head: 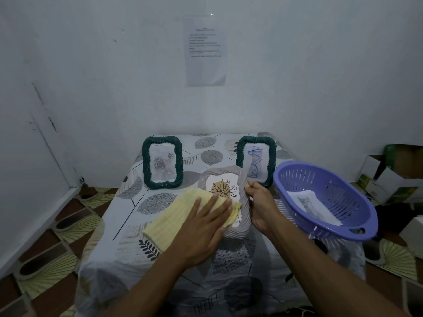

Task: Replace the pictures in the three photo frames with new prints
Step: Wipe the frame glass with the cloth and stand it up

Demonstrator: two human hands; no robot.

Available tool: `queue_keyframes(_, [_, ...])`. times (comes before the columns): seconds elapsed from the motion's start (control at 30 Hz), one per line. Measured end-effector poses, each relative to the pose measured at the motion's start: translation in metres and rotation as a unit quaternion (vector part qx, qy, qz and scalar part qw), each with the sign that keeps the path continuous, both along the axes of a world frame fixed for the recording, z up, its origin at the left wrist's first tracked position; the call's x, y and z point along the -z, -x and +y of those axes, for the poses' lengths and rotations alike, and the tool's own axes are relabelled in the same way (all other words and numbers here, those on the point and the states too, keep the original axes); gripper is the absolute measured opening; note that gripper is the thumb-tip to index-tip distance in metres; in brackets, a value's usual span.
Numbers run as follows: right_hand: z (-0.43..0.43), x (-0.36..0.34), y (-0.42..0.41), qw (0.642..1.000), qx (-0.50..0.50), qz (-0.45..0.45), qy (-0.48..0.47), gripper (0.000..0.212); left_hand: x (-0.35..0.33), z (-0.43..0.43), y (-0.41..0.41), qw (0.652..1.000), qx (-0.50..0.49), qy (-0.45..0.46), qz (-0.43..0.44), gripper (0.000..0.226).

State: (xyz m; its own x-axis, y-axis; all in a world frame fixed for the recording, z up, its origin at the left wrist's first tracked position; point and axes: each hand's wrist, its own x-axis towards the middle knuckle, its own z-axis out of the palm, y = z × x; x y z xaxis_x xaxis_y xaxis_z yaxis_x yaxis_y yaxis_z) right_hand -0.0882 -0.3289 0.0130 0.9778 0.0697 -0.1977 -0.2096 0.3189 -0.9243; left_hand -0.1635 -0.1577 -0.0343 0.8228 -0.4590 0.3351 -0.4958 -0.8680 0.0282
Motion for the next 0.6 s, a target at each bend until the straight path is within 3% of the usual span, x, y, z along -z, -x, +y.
queue_keyframes(0.17, [0.006, 0.004, 0.006, 1.0, -0.019, 0.003, -0.019, 0.028, -0.014, -0.011, -0.008, 0.999, -0.045, 0.026, 0.008, 0.054])
queue_keyframes(0.37, [-0.008, 0.0, 0.0, 0.999, 0.016, 0.016, -0.033, 0.027, 0.001, -0.001, 0.007, 0.999, 0.042, -0.01, -0.005, 0.05])
queue_keyframes(0.6, [-0.001, 0.002, 0.006, 1.0, 0.012, 0.022, -0.008, 0.027, -0.017, 0.015, -0.021, 0.994, -0.112, -0.004, -0.012, 0.055])
